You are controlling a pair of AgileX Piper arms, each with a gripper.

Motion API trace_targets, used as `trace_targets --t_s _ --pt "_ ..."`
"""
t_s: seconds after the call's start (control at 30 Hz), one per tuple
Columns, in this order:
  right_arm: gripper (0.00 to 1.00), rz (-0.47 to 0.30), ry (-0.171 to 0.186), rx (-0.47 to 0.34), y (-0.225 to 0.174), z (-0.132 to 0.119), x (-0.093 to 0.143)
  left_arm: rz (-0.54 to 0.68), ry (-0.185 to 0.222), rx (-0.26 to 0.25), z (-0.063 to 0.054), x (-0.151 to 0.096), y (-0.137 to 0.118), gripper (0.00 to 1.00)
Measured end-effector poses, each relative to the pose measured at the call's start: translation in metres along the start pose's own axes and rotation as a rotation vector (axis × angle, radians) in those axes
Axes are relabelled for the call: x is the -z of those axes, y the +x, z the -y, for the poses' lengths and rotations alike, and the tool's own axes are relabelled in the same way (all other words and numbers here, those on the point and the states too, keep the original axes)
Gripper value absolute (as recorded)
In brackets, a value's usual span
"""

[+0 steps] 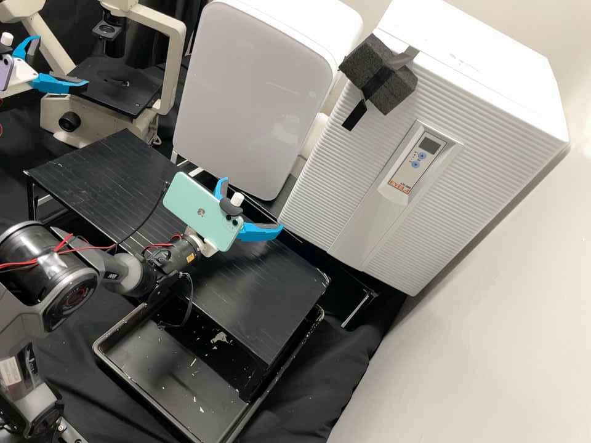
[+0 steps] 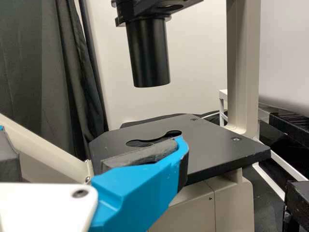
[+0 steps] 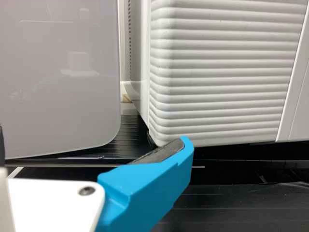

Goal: Open the incubator door

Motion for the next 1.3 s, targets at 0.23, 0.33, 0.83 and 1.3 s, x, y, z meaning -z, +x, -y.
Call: trace_targets --t_s 0.23,0.33,0.83,1.3 --pt "1.00 0.000 0.000 0.000 0.000 0.000 0.000 0.000 0.000 0.000 0.000 0.000 0.000 1.00" --pt "1.00 0.000 0.000 0.000 0.000 0.000 0.000 0.000 0.000 0.000 0.000 0.000 0.000 1.00" --pt "1.00 -0.070 0.062 -0.212 -0.025 -0.065 0.011 0.000 0.000 0.000 0.000 0.000 0.000 1.00" --pt "1.00 -0.083 0.068 -0.346 0.008 -0.118 0.055 0.000 0.000 0.000 0.000 0.000 0.000 1.00"
